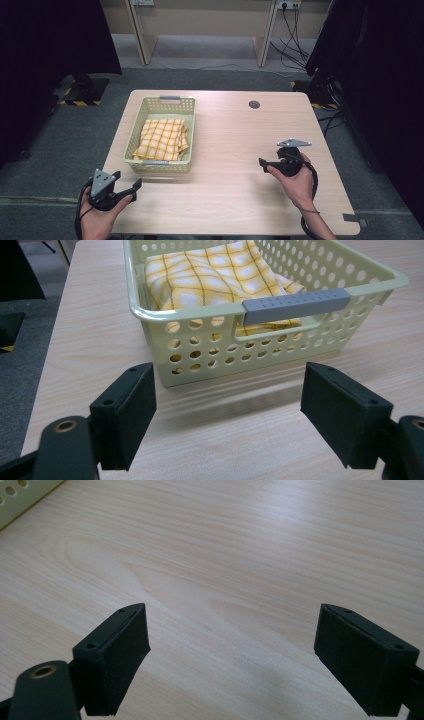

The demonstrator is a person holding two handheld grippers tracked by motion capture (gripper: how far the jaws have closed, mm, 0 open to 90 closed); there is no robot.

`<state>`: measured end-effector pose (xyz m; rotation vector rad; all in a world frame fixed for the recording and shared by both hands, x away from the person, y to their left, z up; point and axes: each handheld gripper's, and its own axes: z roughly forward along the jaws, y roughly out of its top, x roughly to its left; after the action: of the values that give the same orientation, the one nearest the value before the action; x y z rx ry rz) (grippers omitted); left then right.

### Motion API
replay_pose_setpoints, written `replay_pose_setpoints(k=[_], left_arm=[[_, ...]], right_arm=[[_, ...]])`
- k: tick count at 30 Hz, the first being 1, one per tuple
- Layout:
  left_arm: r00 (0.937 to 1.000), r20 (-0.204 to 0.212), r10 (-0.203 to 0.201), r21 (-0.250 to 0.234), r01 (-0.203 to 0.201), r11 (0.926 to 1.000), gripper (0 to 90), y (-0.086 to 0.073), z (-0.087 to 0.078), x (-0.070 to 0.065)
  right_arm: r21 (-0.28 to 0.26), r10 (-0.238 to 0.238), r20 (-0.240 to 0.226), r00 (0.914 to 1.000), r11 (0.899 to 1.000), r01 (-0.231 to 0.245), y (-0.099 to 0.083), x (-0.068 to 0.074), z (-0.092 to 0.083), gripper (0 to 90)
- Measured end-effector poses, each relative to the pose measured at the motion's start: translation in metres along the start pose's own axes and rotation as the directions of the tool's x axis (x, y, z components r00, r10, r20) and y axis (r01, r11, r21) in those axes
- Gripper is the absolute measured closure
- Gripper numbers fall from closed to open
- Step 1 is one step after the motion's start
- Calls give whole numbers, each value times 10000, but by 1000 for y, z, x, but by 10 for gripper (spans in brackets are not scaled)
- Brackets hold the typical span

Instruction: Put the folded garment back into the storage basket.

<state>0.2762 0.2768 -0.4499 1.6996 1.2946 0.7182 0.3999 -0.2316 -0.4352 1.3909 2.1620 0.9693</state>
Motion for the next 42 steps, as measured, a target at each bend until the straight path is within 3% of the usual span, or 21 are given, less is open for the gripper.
replay_pose_setpoints(k=[42], left_arm=[[9992, -271, -286, 298, 294, 9991, 218, -20, 10, 9]], right_arm=[[-444, 707, 829, 9941, 9968, -672, -33, -33, -15, 150]])
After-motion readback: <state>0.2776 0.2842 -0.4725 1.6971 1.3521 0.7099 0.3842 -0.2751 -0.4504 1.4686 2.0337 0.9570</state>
